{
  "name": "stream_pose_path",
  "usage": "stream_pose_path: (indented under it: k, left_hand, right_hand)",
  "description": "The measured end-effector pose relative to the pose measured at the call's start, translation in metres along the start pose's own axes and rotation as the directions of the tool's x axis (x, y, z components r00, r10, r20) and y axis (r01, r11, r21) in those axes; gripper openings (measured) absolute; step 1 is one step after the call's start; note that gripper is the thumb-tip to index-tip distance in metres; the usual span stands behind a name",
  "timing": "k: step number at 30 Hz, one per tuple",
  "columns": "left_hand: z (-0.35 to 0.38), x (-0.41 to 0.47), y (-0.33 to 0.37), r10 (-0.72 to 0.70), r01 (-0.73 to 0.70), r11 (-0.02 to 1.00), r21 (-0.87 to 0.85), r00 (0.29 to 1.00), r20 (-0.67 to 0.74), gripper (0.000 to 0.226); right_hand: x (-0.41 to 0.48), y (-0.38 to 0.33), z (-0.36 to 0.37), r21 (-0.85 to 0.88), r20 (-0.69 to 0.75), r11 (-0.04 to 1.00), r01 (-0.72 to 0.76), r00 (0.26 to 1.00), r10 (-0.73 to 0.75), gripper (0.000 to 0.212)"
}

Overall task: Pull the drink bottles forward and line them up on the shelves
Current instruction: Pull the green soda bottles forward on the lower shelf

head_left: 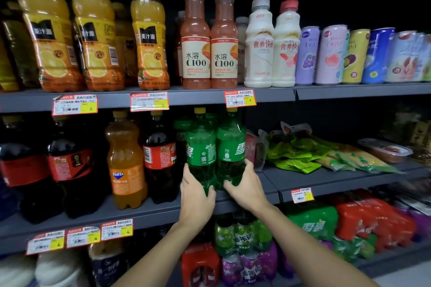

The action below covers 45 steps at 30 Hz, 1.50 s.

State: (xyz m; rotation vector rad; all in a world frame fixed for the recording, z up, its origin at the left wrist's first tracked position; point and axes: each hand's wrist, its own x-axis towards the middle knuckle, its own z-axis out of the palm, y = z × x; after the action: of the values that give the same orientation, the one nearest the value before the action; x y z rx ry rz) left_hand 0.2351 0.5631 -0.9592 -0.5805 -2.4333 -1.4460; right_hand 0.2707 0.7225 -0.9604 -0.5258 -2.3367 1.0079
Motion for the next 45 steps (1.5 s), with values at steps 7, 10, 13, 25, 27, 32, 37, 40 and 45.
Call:
stream_pose_path:
  k: [7,10,13,25,27,32,37,40,45]
  left_hand:
    - [0.003,0.006,0.015,-0.070,0.080,0.964,0.252,0.996,-0.047,0.095]
    - [0.005,0.003,0.010,-0.095,0.090,0.983,0.158,0.995,0.020,0.094]
    - [0.002,0.003,0.004,-0.095,0.089,0.992,0.088,0.993,0.066,0.088]
    - [-0.020,0.016,-0.004,-0.065,-0.013,0.931,0.365,0.977,0.201,0.100]
    - [-0.018,0.012,-0.005,-0.031,-0.043,0.926,0.375,0.982,0.188,0.097]
    - [-0.016,0.005,-0.008,-0.025,-0.017,0.955,0.295,0.990,0.138,0.094]
    - [-0.023,0.017,-0.010,-0.012,-0.045,0.961,0.273,0.979,0.203,0.102]
    - [-0.022,0.020,-0.012,-0.009,-0.037,0.977,0.211,0.977,0.214,0.102]
    - [-0.010,0.012,-0.012,-0.021,0.002,0.984,0.176,0.994,0.107,0.099]
  right_hand:
    - [-0.002,-0.001,0.002,-0.170,-0.086,0.983,0.073,0.992,-0.089,0.089]
    - [-0.004,0.001,-0.003,-0.089,0.038,0.992,0.094,0.995,-0.091,0.079]
    - [-0.003,0.003,-0.008,-0.004,0.088,0.997,0.074,0.993,-0.073,0.082]
    - [0.018,0.007,-0.023,-0.172,0.254,0.978,0.116,0.965,-0.069,0.101]
    - [0.020,0.008,-0.023,-0.169,0.287,0.982,0.082,0.958,-0.031,0.100]
    - [0.024,0.015,-0.026,-0.149,0.307,0.986,0.070,0.951,-0.021,0.104]
    - [0.028,0.022,-0.030,-0.128,0.362,0.986,0.105,0.931,-0.052,0.116]
    - [0.028,0.025,-0.030,-0.087,0.379,0.992,0.086,0.924,-0.047,0.113]
    - [0.024,0.028,-0.023,-0.052,0.304,0.994,0.093,0.950,-0.073,0.102]
